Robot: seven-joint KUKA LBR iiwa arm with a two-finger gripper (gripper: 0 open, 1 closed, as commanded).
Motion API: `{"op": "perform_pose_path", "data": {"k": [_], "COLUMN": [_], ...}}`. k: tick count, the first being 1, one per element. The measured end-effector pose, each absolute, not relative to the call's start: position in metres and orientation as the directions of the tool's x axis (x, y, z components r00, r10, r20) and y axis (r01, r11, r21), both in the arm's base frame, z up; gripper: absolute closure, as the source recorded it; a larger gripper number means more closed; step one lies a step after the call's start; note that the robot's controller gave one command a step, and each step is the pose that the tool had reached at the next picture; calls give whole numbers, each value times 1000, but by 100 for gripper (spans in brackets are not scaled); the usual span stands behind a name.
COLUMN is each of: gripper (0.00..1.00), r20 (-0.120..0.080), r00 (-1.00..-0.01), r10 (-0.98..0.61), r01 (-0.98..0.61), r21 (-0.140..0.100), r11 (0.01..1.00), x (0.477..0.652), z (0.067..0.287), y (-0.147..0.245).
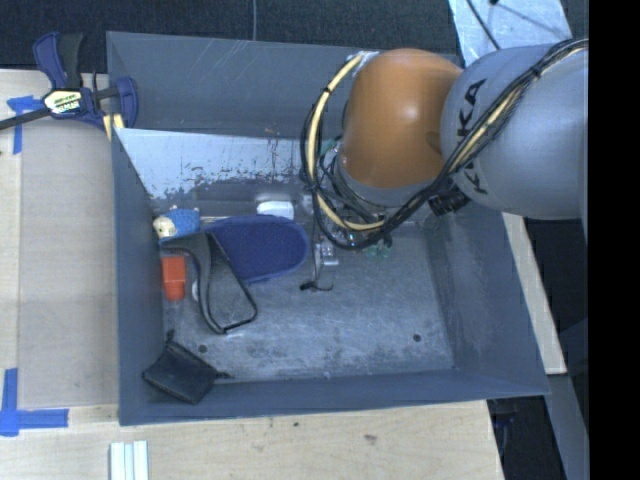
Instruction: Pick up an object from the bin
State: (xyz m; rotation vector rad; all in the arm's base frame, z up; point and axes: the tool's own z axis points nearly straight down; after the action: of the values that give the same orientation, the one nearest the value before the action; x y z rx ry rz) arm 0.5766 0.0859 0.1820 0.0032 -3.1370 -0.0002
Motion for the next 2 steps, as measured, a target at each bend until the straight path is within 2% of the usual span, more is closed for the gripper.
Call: {"op": "perform_pose_path", "data": {"k": [1,2], "gripper": [0,100], "r20": [-9,-15], "r00": [-995,-995], "r10": [102,103], "r01": [102,103], "r21": [0,4], "r11": [995,995], "x": [589,591], "z": [70,76], "y": [143,143]}}
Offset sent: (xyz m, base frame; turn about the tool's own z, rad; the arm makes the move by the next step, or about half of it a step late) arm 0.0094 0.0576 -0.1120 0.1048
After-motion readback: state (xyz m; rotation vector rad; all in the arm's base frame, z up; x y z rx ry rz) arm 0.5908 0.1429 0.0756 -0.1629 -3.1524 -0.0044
